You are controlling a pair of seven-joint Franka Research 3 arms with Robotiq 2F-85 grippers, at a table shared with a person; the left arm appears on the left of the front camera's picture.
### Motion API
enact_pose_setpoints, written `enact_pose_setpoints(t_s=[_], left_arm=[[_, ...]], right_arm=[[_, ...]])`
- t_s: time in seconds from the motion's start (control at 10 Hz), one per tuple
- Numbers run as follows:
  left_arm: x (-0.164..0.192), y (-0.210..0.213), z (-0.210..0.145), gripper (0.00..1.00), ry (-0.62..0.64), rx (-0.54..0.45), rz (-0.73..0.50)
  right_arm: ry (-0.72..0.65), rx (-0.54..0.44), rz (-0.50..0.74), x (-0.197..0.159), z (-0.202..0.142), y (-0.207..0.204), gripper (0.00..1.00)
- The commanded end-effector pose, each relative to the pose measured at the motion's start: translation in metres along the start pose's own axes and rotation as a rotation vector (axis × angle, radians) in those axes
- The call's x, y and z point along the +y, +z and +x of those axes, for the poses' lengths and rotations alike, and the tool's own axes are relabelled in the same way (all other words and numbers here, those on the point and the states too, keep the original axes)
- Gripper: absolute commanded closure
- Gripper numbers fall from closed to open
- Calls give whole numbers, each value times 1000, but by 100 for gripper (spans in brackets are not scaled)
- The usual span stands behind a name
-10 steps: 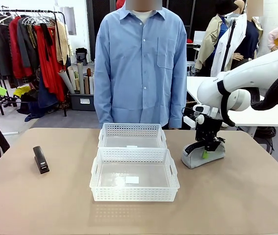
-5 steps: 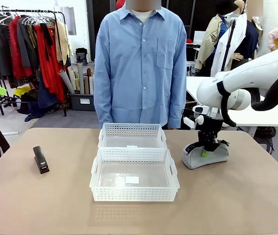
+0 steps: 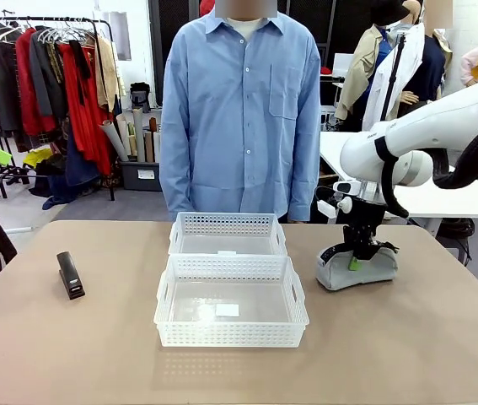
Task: Distribute items into two baskets.
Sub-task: Pick up the Pencil pouch that the person points to.
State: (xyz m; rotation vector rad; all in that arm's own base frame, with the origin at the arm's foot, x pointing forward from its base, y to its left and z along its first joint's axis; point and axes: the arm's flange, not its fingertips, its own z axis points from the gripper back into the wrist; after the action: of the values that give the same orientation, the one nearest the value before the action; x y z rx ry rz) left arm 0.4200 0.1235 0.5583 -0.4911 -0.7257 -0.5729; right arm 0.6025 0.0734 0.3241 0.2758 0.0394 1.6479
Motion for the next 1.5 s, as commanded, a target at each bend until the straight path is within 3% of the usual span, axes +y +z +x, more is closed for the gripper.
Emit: enact_pose_setpoints(t_s=[0.0, 0.2, 0.8, 1.4], left_arm=[[1, 1, 0, 0, -3, -6, -9], [1, 1, 0, 0, -3, -6, -9], [1, 1, 0, 0, -3, -6, -9], [1, 1, 0, 0, -3, -6, -9]], right_arm=[[-72, 55, -6, 2, 4, 23, 100], [-103, 90, -79, 20, 16, 64, 100], [-219, 46, -255, 89, 36, 182, 100], [-183, -32, -349, 146, 25, 230, 100]])
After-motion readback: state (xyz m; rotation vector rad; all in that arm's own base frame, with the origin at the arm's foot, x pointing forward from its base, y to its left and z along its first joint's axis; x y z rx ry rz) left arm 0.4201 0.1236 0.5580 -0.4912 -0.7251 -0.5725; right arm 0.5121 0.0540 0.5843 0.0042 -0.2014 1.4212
